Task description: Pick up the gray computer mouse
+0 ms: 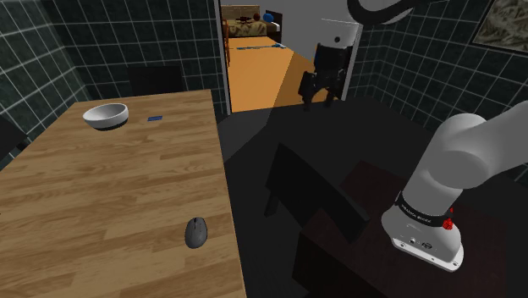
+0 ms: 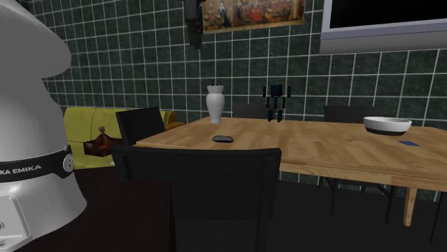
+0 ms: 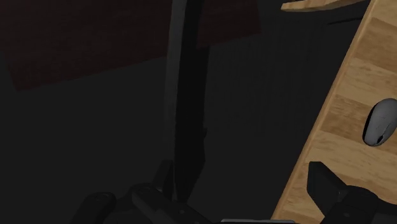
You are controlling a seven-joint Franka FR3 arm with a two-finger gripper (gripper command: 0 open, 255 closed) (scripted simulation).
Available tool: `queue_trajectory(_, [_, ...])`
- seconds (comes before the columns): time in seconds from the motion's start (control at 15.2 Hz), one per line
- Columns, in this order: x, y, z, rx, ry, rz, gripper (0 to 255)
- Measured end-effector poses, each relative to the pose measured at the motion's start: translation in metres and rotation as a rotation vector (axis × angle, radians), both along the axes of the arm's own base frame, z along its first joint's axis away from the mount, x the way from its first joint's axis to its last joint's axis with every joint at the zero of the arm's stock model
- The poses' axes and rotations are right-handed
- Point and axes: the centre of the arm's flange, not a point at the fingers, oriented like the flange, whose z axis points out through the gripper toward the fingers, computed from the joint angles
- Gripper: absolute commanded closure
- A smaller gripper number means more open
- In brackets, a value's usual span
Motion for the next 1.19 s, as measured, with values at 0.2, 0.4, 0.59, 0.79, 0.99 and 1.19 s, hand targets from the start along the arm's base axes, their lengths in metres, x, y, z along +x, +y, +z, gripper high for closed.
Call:
queue_trajectory(0.2, [0.011, 0.033, -0.021, -0.011, 0.005, -0.026, 0])
queue_trajectory(0.4, [0.019, 0.067, -0.045, -0.022, 0.012, -0.051, 0])
queue_trajectory(0.59, [0.032, 0.099, -0.067, -0.034, 0.019, -0.077, 0])
queue_trajectory(0.79, [0.045, 0.130, -0.089, -0.045, 0.024, -0.102, 0])
queue_trajectory(0.99, [0.057, 0.163, -0.110, -0.057, 0.030, -0.127, 0])
queue_trajectory(1.19, [0.074, 0.193, -0.137, -0.067, 0.037, -0.151, 0])
